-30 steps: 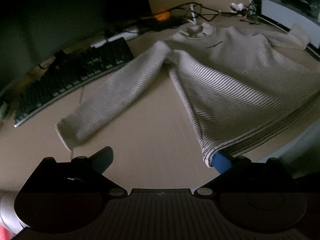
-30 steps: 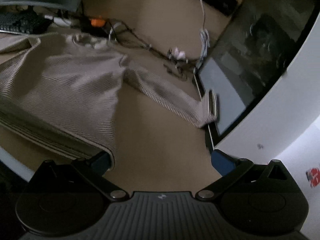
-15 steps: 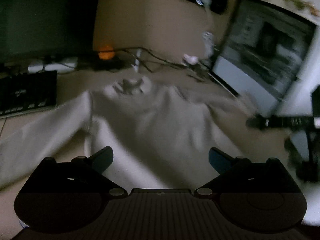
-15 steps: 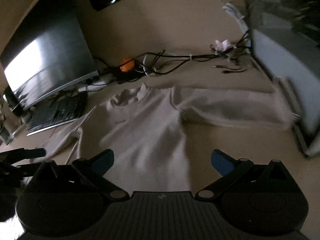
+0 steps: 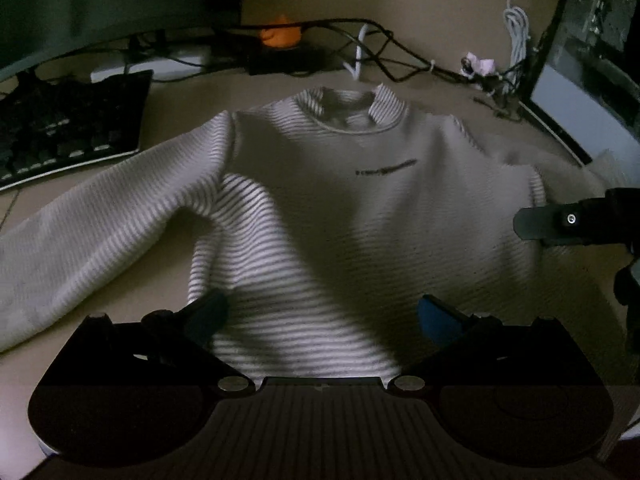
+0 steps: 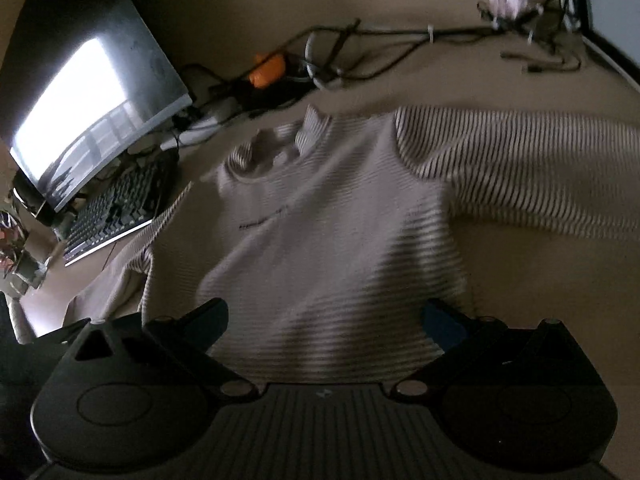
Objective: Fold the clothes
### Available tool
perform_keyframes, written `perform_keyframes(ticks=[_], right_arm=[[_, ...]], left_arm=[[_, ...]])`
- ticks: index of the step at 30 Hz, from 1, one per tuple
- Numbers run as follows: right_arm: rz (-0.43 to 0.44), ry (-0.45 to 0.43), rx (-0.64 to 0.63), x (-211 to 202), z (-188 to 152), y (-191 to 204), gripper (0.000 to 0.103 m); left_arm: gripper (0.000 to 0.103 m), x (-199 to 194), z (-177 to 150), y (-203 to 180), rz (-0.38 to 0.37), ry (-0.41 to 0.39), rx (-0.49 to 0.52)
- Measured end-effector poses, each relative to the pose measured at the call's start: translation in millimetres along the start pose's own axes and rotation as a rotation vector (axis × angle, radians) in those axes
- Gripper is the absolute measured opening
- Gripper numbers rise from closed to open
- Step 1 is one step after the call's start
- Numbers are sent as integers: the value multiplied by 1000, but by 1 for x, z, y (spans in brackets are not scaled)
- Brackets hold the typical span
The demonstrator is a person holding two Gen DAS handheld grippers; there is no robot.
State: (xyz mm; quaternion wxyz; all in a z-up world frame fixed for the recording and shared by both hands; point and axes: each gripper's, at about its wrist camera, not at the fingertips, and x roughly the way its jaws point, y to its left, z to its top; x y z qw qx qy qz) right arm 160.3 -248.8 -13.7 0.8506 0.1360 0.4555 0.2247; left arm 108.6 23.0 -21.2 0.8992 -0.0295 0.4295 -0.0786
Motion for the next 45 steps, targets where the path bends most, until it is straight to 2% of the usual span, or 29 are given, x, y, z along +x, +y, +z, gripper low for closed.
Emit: perform_keyframes(ticks=[8,13,16,19,20,21,22,23,25,26,27,30,34,37,40,43,45], right_arm=[[-29,39,-98,5,0,8,103],[-49,47,-157,7,-1,13,103],[-55,34,-179,6,-5,13,103],[-76,21,-207,6,-9,18,103],[-86,20,-219,7,-10,20,103],[-97,20,-233,8,-11,23,103],[-112,19,-251,9,-12,25,103],[-127,19,-269,10,-14,29,103],[-147,18,-291,11,-16,32,103],[-156,18,-301,11,-17,34,103],[-163,18,-308,11,-18,36,103],[-157,16,-294,8,-17,36,103],[-168,-10,-308,-1,-17,38,103],[-179,-38,-319,-9,-15,40,103],[-186,-60,-315,-15,-14,38,103],[-200,-71,-309,-19,-13,35,103],[-208,-75,-308,-21,-13,32,103]], left_arm=[[103,-6,0,5,-14,14,-66],[103,-16,4,20,-36,-6,-247],[103,-37,3,35,2,-53,-383],[102,-57,-3,55,45,-105,-470],[98,-62,-5,63,49,-116,-502],[77,-64,-8,72,53,-112,-545],[63,-66,-11,81,57,-108,-588],[58,-68,-13,90,61,-104,-631],[68,-71,-22,110,60,-117,-755],[80,-72,-26,119,53,-126,-811],[86,-74,-30,127,45,-136,-867],[87,-70,-36,144,21,-141,-979],[87,-52,-28,151,5,-136,-1029],[87,-42,-16,151,42,-151,-1019],[81,-33,-3,150,143,-185,-944],[65,-25,9,151,244,-206,-877],[46,-18,18,151,309,-207,-828]])
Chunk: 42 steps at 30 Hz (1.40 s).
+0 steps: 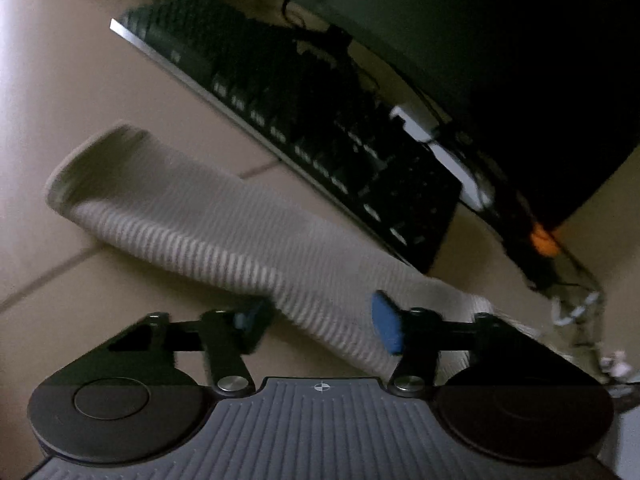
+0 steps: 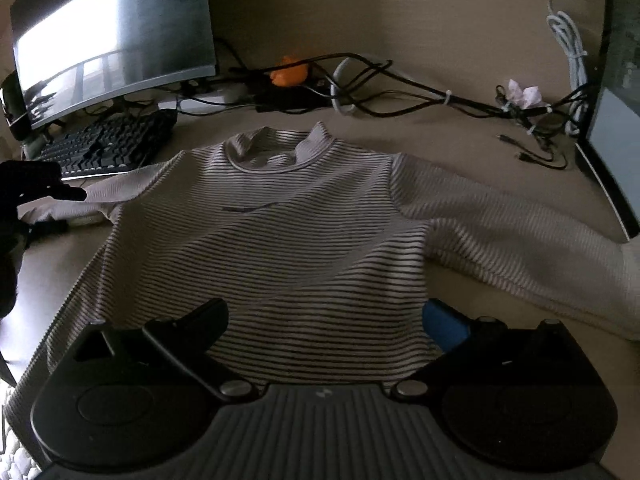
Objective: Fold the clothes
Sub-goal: 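Fold the held sleeve across the sweater body with the left gripper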
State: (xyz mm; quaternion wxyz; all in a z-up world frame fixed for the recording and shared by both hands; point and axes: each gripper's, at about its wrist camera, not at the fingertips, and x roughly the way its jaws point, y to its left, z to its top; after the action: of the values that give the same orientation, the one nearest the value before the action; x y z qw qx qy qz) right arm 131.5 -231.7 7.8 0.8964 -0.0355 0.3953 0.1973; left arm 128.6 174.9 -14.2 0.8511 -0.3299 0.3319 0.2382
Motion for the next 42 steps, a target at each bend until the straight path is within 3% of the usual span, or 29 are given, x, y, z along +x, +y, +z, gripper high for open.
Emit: perform_keyframes(ticks=[3,5,8,13,16,19,20,21,22,27,29,32,35,37,38,40,41,42], right_arm=[[-15,-8,-5,-3,-1,-6,103],[-26,-19,0,-6,1,-13,103],[-42,-41,14,-11,5,-24,103],[-76,-84,32,-17,18,-42,103],[-93,-107,31,-19,26,-49,103],[-97,-124,24,-21,32,-50,103],[-96,-129,20,-22,34,-51,103],[-93,-131,17,-23,35,-50,103],[-87,-133,13,-23,37,-50,103],[-33,-138,-14,-17,50,-39,103],[-22,-147,-36,-15,54,-32,103],[-9,-161,-51,-14,57,-26,103],[-7,-159,-35,-14,54,-28,103],[-15,-151,-15,-15,50,-34,103],[-25,-147,-2,-16,48,-40,103],[-47,-137,24,-19,43,-50,103],[-60,-133,37,-20,41,-55,103],[-73,-129,49,-21,38,-61,103]], left_arm=[[29,9,5,-13,59,-40,109],[22,6,8,-30,73,-91,207],[11,-13,6,-73,31,-200,400],[12,-62,-42,-150,-256,-256,749],[16,-69,-90,-172,-406,-139,948],[24,-62,-125,-174,-403,-79,1079],[36,-60,-137,-174,-401,-59,1122],[46,-58,-140,-172,-392,-52,1132],[49,-58,-141,-171,-378,-51,1141],[55,-55,-132,-163,-309,-65,1136],[60,-53,-114,-165,-336,-36,1020],[79,-45,-85,-170,-369,14,810],[82,-23,-63,-185,-367,42,657],[82,-6,-60,-200,-346,41,643],[79,3,-59,-206,-334,49,640],[47,21,-58,-218,-313,57,649],[13,25,-56,-222,-288,41,672],[11,24,-52,-225,-266,7,678]])
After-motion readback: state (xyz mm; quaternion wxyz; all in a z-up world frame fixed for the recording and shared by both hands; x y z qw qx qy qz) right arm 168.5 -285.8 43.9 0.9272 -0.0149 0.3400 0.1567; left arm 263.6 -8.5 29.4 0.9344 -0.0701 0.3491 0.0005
